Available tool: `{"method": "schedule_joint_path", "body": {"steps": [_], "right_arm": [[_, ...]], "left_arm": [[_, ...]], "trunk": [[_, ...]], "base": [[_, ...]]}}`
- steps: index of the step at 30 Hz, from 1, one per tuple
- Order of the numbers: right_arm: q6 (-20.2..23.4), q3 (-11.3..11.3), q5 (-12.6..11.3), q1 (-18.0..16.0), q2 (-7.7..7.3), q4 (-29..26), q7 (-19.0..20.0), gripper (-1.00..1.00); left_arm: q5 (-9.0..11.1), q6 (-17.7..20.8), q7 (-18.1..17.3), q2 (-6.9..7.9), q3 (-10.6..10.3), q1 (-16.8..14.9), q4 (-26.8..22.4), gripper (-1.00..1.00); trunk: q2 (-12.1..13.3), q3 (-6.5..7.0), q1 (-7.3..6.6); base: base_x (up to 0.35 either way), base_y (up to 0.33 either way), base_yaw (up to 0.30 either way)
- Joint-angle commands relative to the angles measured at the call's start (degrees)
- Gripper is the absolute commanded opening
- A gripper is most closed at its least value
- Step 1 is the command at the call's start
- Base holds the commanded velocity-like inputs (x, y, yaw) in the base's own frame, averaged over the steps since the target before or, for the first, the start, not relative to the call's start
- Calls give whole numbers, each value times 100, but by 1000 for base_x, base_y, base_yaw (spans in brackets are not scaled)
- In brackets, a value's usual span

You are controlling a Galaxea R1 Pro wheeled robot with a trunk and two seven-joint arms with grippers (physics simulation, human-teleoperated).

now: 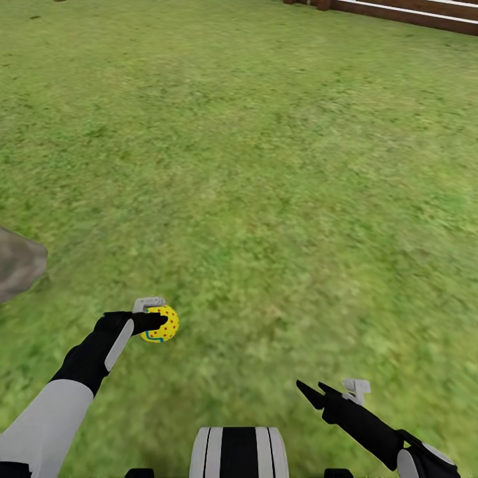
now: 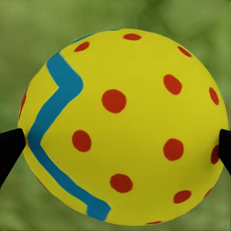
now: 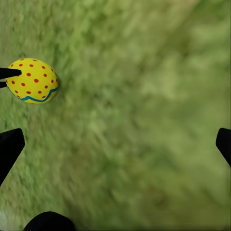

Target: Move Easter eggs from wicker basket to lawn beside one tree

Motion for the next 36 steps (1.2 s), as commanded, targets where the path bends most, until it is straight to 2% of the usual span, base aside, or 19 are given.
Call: {"method": "schedule_joint_path", "body": {"steps": [1, 7, 8, 27, 36], "right_arm": [[39, -12, -25, -3, 5, -2, 15, 100], [39, -12, -25, -3, 5, -2, 15, 100], [39, -12, -25, -3, 5, 2, 15, 100], [39, -13, -25, -3, 5, 6, 15, 100], [31, -13, -25, -3, 5, 6, 15, 100]], "left_arm": [[52, 20, 10, 6, -14, 3, 107, -100], [52, 23, 5, 11, -13, 0, 107, -100], [52, 26, 3, 13, -13, 0, 108, 100], [52, 29, -6, 15, -13, 0, 107, 100], [52, 42, 1, 15, -13, 0, 113, 100]], "trunk": [[-1, -4, 1], [-2, -26, 4], [-2, -26, 4], [-1, -4, 1], [11, 195, -22]], "base": [[0, 0, 0], [0, 0, 0], [0, 0, 0], [0, 0, 0], [0, 0, 0]]}}
